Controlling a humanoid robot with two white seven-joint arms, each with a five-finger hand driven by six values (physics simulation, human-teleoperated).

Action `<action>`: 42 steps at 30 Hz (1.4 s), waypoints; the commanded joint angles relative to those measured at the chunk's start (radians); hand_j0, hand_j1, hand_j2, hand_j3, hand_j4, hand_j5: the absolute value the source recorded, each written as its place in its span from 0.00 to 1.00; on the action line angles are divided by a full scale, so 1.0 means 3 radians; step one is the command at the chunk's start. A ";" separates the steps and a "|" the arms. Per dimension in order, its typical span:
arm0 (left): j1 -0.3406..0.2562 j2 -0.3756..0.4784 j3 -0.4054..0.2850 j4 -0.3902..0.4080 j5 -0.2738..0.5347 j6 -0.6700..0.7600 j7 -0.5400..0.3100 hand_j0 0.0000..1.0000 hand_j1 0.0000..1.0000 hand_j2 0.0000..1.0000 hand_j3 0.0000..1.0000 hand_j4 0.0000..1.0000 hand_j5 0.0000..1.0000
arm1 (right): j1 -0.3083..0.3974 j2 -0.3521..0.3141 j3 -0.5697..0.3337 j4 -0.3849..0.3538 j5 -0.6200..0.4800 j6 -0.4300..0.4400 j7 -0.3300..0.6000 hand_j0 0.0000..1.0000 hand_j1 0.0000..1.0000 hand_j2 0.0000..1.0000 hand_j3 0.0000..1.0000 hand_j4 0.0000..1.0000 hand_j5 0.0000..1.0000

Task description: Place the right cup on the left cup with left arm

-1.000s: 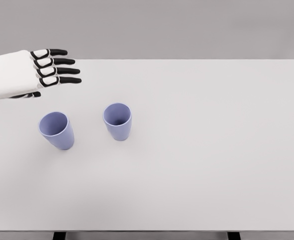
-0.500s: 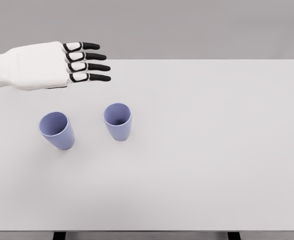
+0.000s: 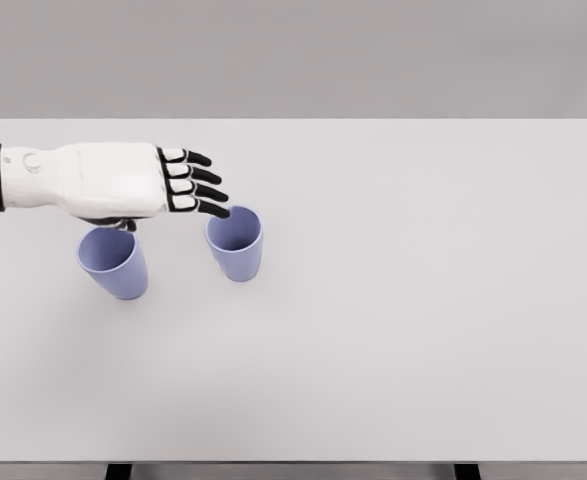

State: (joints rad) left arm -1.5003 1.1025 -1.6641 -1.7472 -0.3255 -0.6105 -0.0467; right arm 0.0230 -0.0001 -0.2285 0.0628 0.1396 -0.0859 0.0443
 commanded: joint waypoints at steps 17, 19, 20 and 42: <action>-0.0363 -0.0602 0.0076 -0.0077 0.0676 -0.0001 -0.1665 1.00 1.00 1.00 1.00 1.00 1.00 | 0.0000 0.0000 0.0000 0.0000 -0.0005 0.0000 0.0000 1.00 1.00 1.00 1.00 1.00 1.00; -0.0343 -0.0709 0.0076 -0.0077 0.0681 -0.0001 -0.1782 1.00 1.00 1.00 1.00 1.00 1.00 | 0.0000 0.0000 0.0000 0.0000 0.0000 0.0000 0.0000 1.00 1.00 1.00 1.00 1.00 1.00; -0.0327 -0.0730 0.0086 -0.0077 0.0722 -0.0001 -0.1880 1.00 1.00 1.00 1.00 1.00 1.00 | 0.0000 0.0000 0.0000 0.0000 0.0000 0.0000 0.0000 1.00 1.00 1.00 1.00 1.00 1.00; -0.0297 -0.0965 0.0163 0.0403 0.0876 -0.0001 -0.1880 1.00 1.00 1.00 1.00 1.00 1.00 | 0.0000 0.0000 0.0000 0.0000 0.0000 0.0000 0.0000 1.00 1.00 1.00 1.00 1.00 1.00</action>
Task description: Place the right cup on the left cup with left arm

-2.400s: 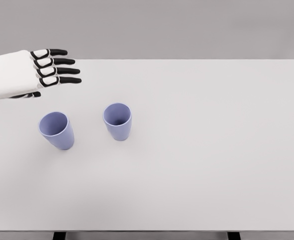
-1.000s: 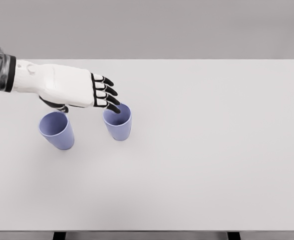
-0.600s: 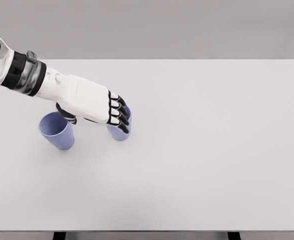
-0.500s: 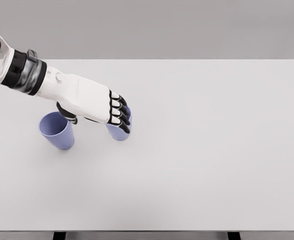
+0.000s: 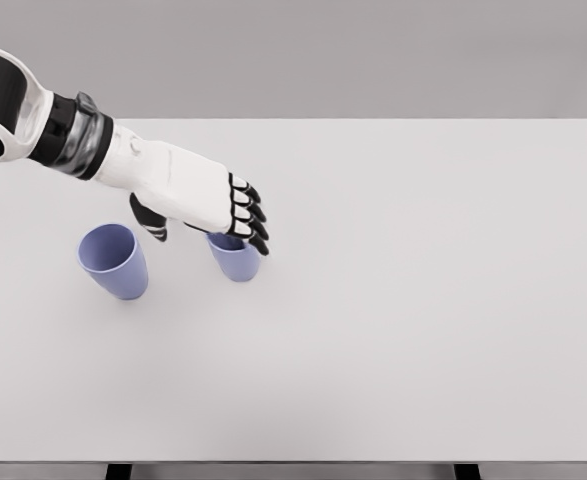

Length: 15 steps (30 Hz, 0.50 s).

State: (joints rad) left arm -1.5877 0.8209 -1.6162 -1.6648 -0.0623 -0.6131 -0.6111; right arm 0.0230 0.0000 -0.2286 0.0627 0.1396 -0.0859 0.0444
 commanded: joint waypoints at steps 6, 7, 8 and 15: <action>0.0102 -0.0164 -0.0012 0.0242 -0.0124 0.0007 0.0001 1.00 1.00 1.00 1.00 1.00 1.00 | 0.0000 0.0000 0.0000 0.0001 0.0000 0.0000 0.0000 1.00 1.00 1.00 1.00 1.00 1.00; 0.0138 -0.0195 -0.0012 0.0247 -0.0176 0.0007 0.0001 1.00 1.00 1.00 1.00 1.00 1.00 | 0.0000 0.0000 0.0000 -0.0004 0.0000 0.0000 0.0000 1.00 1.00 1.00 1.00 1.00 1.00; 0.0159 -0.0200 -0.0012 0.0257 -0.0181 0.0007 0.0001 1.00 1.00 1.00 1.00 1.00 1.00 | 0.0000 0.0000 0.0000 0.0001 0.0000 0.0000 0.0000 1.00 1.00 1.00 1.00 1.00 1.00; 0.0143 -0.0200 0.0151 0.0247 -0.0135 0.0007 0.0001 1.00 1.00 1.00 1.00 1.00 1.00 | 0.0000 0.0000 0.0000 0.0001 0.0000 0.0000 0.0000 1.00 1.00 1.00 1.00 1.00 1.00</action>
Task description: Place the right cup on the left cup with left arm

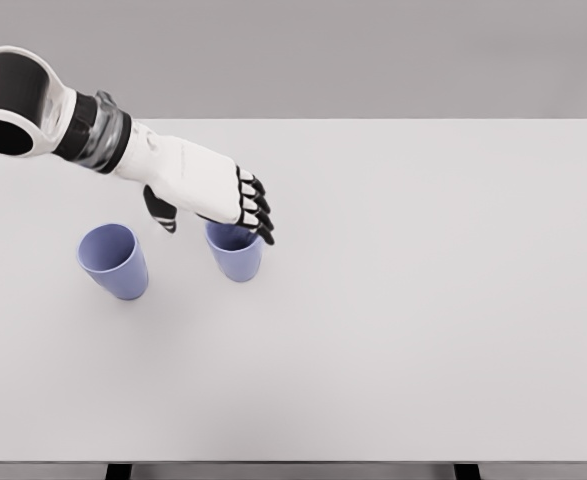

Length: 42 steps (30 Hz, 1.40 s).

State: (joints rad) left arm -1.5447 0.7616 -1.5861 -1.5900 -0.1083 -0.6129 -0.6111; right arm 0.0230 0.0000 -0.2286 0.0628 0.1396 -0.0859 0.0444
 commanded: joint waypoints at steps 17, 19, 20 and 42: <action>0.0230 -0.0222 0.0056 0.0233 -0.0038 0.0473 0.0001 1.00 1.00 1.00 1.00 1.00 1.00 | 0.0000 0.0000 0.0000 0.0000 0.0000 0.0000 0.0000 1.00 1.00 1.00 1.00 1.00 1.00; 0.0271 -0.0258 0.0061 0.0233 -0.0038 0.0580 0.0001 1.00 1.00 1.00 1.00 1.00 1.00 | 0.0000 0.0000 0.0000 0.0000 0.0000 0.0000 0.0000 1.00 1.00 1.00 1.00 1.00 1.00; 0.0281 -0.0258 0.0056 0.0233 -0.0038 0.0601 0.0001 1.00 1.00 1.00 1.00 1.00 1.00 | 0.0000 0.0000 0.0000 0.0000 0.0000 0.0000 0.0000 1.00 1.00 1.00 1.00 1.00 1.00; 0.0435 -0.0309 0.0056 0.0258 -0.0155 0.0678 0.0001 1.00 1.00 1.00 1.00 1.00 1.00 | 0.0000 0.0000 0.0000 0.0000 0.0000 0.0000 0.0000 1.00 1.00 1.00 1.00 1.00 1.00</action>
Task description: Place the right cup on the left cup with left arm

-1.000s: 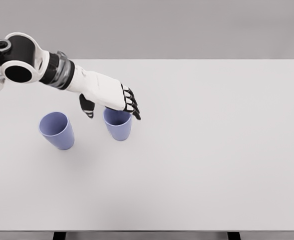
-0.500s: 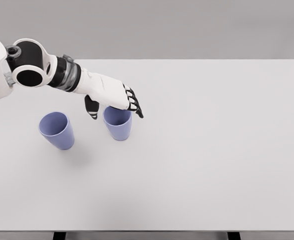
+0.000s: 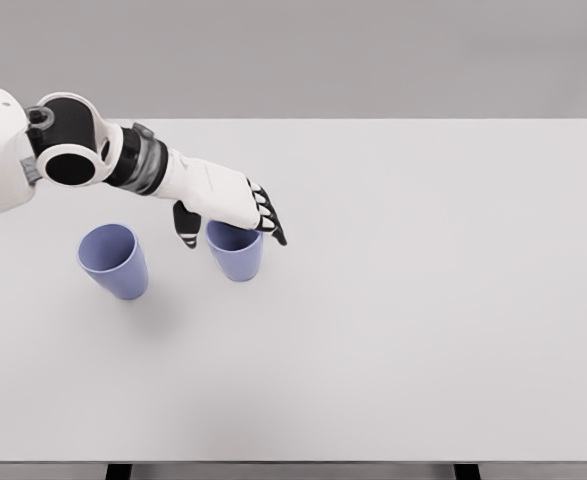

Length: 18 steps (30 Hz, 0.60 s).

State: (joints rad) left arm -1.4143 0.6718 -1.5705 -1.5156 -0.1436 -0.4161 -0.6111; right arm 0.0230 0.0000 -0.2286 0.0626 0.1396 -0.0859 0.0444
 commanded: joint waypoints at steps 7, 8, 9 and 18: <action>0.0107 -0.0046 0.0050 0.0082 -0.0104 0.0022 0.0001 1.00 1.00 1.00 1.00 1.00 1.00 | 0.0000 0.0000 0.0000 0.0001 0.0000 0.0000 0.0000 1.00 1.00 1.00 1.00 1.00 1.00; 0.0107 -0.0046 0.0045 0.0077 -0.0104 0.0022 0.0001 1.00 1.00 1.00 1.00 1.00 1.00 | 0.0000 0.0000 0.0000 0.0001 0.0000 0.0000 0.0000 1.00 1.00 1.00 1.00 1.00 1.00; 0.0107 -0.0046 0.0050 0.0072 -0.0104 0.0022 0.0001 1.00 1.00 1.00 1.00 1.00 1.00 | 0.0000 0.0000 0.0000 0.0001 0.0000 0.0000 0.0000 1.00 1.00 1.00 1.00 1.00 1.00; 0.0118 -0.0030 0.0045 0.0061 -0.0099 0.0022 0.0001 0.78 0.78 0.78 0.78 0.78 0.78 | 0.0000 0.0000 0.0000 0.0001 0.0000 0.0000 0.0000 1.00 1.00 1.00 1.00 1.00 1.00</action>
State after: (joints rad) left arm -1.3791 0.6612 -1.5561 -1.4962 -0.1729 -0.4089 -0.6088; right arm 0.0230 0.0000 -0.2286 0.0628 0.1396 -0.0859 0.0444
